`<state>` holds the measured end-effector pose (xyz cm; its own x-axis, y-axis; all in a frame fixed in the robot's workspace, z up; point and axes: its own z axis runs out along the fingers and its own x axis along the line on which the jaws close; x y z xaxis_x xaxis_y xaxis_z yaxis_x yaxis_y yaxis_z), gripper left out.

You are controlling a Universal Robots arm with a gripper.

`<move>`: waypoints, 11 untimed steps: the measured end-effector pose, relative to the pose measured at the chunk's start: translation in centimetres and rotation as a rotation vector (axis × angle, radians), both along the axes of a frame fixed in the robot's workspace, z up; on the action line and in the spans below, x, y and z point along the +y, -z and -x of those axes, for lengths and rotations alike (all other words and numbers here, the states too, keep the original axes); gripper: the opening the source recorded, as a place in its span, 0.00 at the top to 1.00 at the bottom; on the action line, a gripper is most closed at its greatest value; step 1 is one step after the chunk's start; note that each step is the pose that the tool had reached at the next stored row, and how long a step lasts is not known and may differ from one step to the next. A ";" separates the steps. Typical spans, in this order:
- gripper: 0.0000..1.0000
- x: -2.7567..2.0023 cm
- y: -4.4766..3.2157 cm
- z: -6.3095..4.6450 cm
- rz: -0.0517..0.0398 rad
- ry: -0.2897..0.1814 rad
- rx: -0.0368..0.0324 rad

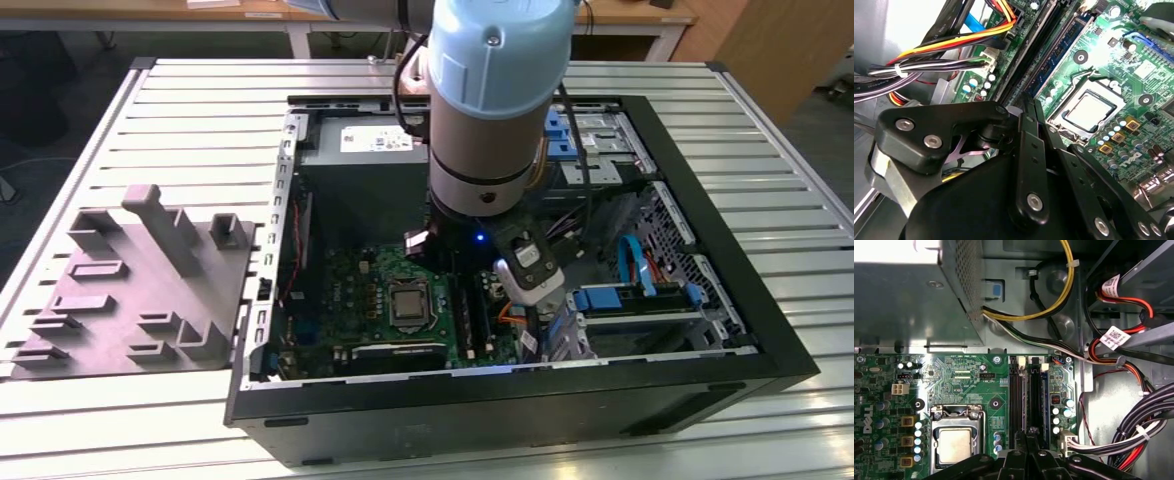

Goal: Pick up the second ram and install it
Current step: 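Insert the second ram into the second slot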

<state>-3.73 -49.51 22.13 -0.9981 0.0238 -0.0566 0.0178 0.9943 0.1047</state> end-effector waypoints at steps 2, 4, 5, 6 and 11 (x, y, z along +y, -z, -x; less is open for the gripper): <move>0.88 0.00 0.00 0.1 -0.0001 -0.003 0.0001; 0.88 0.00 0.01 0.1 -0.0002 -0.006 -0.0001; 0.88 0.00 0.01 0.1 -0.0001 -0.006 -0.0001; 0.88 0.00 0.00 0.1 -0.0001 -0.007 0.0000; 0.88 0.00 0.12 0.1 0.0002 -0.007 0.0001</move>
